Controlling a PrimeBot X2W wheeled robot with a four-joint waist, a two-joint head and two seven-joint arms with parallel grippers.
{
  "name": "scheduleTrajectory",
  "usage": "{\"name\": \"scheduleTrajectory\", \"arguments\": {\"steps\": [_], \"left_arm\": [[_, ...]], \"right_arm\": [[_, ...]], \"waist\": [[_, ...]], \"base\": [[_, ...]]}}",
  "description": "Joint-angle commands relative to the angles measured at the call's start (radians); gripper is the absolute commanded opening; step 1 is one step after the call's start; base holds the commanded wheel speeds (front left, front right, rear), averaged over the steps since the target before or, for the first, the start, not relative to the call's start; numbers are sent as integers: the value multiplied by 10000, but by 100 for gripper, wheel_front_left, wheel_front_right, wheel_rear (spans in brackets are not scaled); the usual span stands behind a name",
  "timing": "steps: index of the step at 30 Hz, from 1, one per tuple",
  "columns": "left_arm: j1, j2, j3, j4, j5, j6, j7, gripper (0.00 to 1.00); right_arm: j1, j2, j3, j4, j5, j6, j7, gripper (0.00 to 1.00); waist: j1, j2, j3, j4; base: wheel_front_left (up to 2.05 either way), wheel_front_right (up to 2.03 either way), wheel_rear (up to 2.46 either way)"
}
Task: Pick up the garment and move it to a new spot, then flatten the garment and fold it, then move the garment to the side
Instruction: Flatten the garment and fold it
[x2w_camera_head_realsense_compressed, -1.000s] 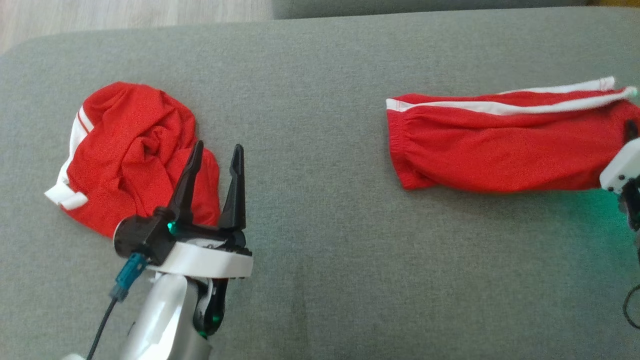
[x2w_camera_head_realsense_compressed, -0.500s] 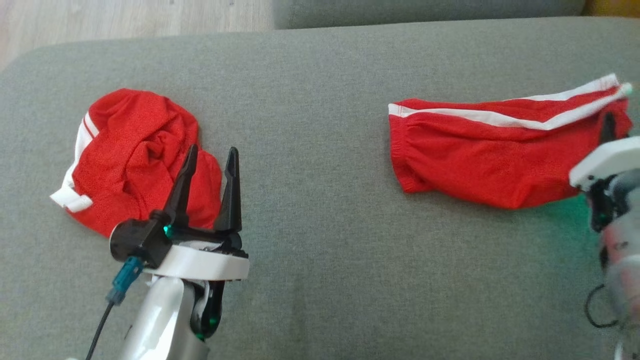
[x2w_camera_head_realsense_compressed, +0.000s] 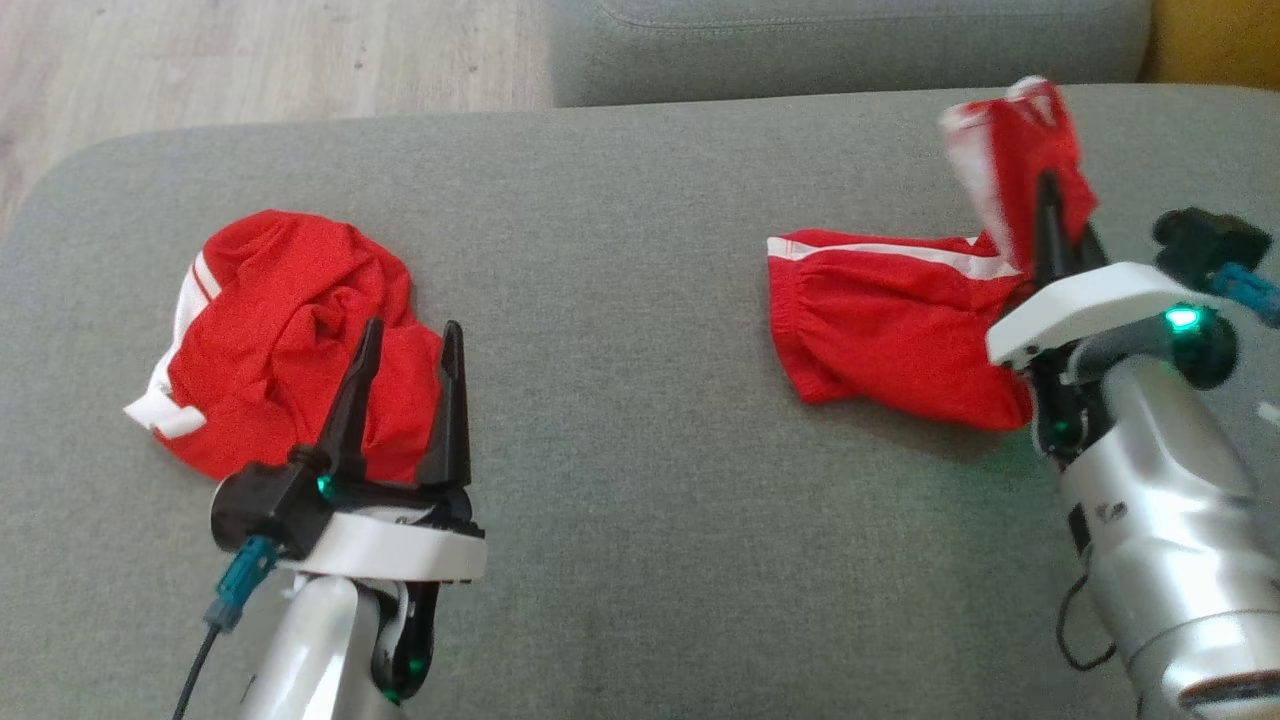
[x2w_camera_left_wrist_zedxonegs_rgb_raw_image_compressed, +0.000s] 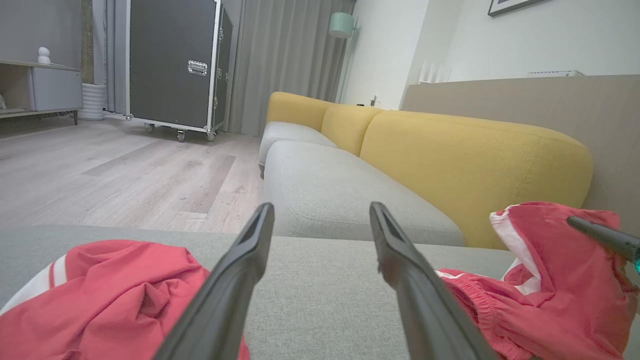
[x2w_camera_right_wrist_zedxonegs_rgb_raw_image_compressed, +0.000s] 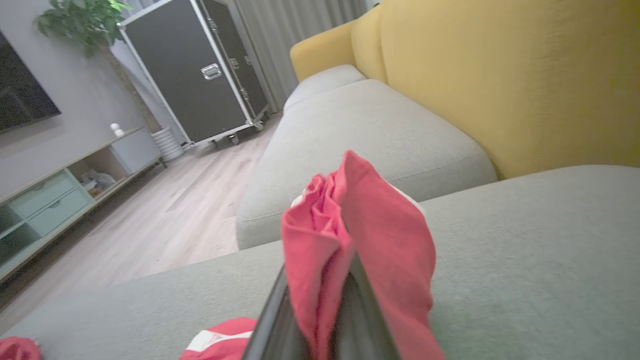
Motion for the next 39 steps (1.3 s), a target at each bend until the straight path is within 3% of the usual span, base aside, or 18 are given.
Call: {"name": "scheduleTrajectory", "arguments": {"steps": [1, 11, 25, 26, 27, 28, 34, 39], "left_arm": [[-79, 166, 343, -323, 31, -49, -53, 100], [144, 205, 379, -329, -34, -50, -53, 100], [257, 200, 342, -304, -74, -16, -53, 100], [263, 198, 352, -305, -80, -9, -53, 100], [277, 197, 362, -307, -86, -1, -53, 100], [292, 197, 365, -306, -89, 5, -53, 100], [308, 244, 385, -283, -92, 21, -53, 100], [323, 276, 469, -416, -104, 38, -53, 100]], "right_arm": [[3, 155, 642, -641, 350, -7, -130, 0], [463, 136, 2893, -1323, 1657, -7, -127, 0], [224, 553, 5259, 284, 1562, -7, -109, 0], [184, 591, 5434, 368, 1520, -7, -124, 16], [151, 628, 5609, 461, 1460, -7, -139, 71], [146, 667, 5777, 568, 1439, -7, -147, 100], [378, 768, 7141, 348, 1874, -7, -18, 100], [71, 768, 7010, -175, 2310, -7, -182, 100]], "waist": [[0, -1, -66, 75], [0, -1, -212, 437], [0, -1, -177, 698], [0, -1, -172, 667], [0, -1, -171, 622], [0, -1, -175, 573], [0, -1, -347, 151], [0, -1, -540, -366]], "base": [[0, 0, 0], [0, 0, 0], [0, 0, 0], [0, 0, 0], [0, 0, 0], [0, 0, 0], [0, 0, 0], [0, 0, 0]]}}
